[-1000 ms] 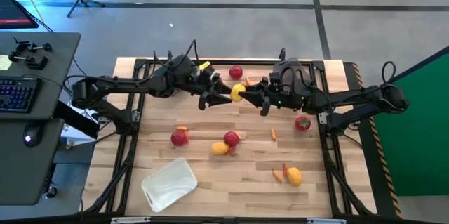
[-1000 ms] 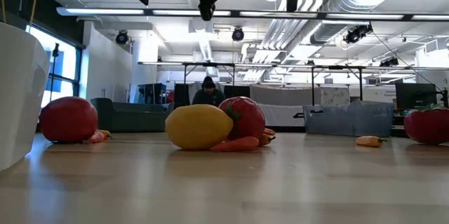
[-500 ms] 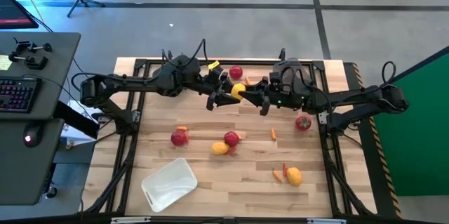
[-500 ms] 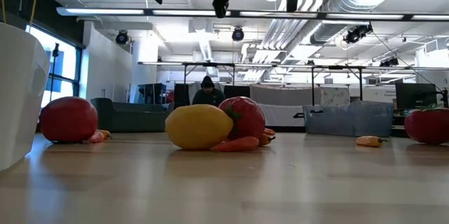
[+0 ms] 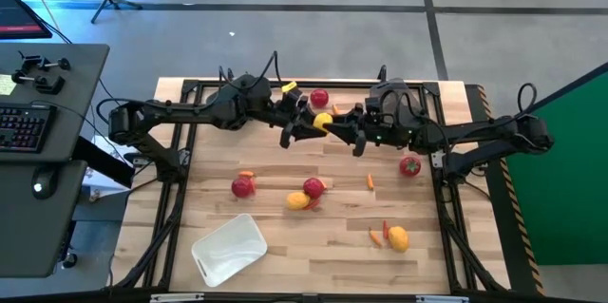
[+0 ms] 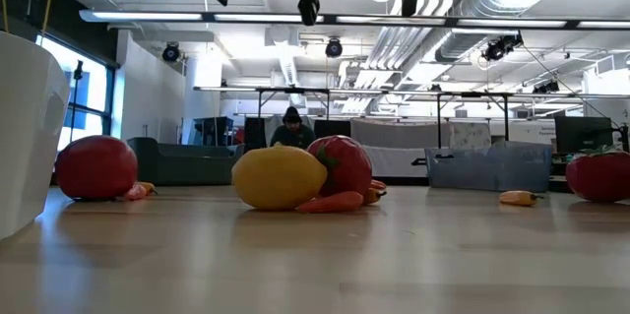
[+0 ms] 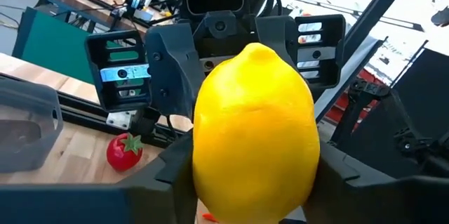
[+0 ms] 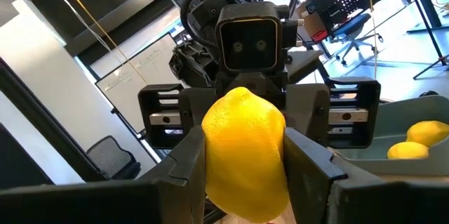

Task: Sort produce into baskets
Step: Put the yellow lemon into the blue bin

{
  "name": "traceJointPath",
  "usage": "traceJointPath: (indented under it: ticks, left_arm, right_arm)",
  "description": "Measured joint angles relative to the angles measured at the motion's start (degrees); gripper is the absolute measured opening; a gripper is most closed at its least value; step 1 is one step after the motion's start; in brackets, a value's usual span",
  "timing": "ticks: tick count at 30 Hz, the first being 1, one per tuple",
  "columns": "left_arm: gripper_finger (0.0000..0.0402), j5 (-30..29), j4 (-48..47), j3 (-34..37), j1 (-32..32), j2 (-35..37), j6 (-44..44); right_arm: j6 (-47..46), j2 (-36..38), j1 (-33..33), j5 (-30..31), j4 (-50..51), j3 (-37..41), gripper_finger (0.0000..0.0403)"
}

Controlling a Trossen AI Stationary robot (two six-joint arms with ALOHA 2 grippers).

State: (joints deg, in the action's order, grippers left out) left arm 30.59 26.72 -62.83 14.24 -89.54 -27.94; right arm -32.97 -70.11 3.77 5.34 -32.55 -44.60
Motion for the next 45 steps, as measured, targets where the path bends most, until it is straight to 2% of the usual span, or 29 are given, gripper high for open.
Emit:
traceJointPath:
  ticks: [5,14,20,25,31,35,39,42,45]
  left_arm:
    - [0.0149,0.34,-0.09,0.00,0.37,0.00,0.57]
    - [0.0148,0.46,-0.65,0.00,1.62,0.16,1.49]
    - [0.0148,1.11,-4.04,0.00,4.28,2.17,2.90]
    - [0.0147,1.05,-12.27,0.00,7.30,5.60,7.10]
    - [0.0147,-0.47,-27.91,0.00,13.03,10.32,9.65]
    - [0.0147,-5.89,-43.04,0.00,17.12,13.05,11.71]
    - [0.0149,-17.82,-58.78,0.00,20.19,15.16,14.95]
    - [0.0148,-25.45,-67.97,0.00,23.02,15.25,18.41]
    - [0.0147,-29.70,-73.31,0.00,26.87,13.90,22.05]
  right_arm:
    - [0.03,0.00,0.07,0.25,0.06,-0.02,0.0131]
    - [-0.17,0.28,0.94,1.57,0.42,-0.02,0.0233]
    - [1.86,2.66,3.17,1.80,0.40,-0.02,0.0253]
    - [2.38,4.30,5.09,1.83,3.17,-0.02,0.0254]
    - [1.87,4.31,6.05,2.22,8.24,-0.02,0.0255]
    - [-0.11,4.26,6.04,2.78,12.09,0.00,0.0255]
    - [-0.55,4.26,6.01,2.77,12.72,0.00,0.0255]
    - [-0.54,4.26,6.01,2.79,12.59,-0.01,0.0255]
    - [-0.50,4.26,6.01,3.51,11.98,0.00,0.0255]
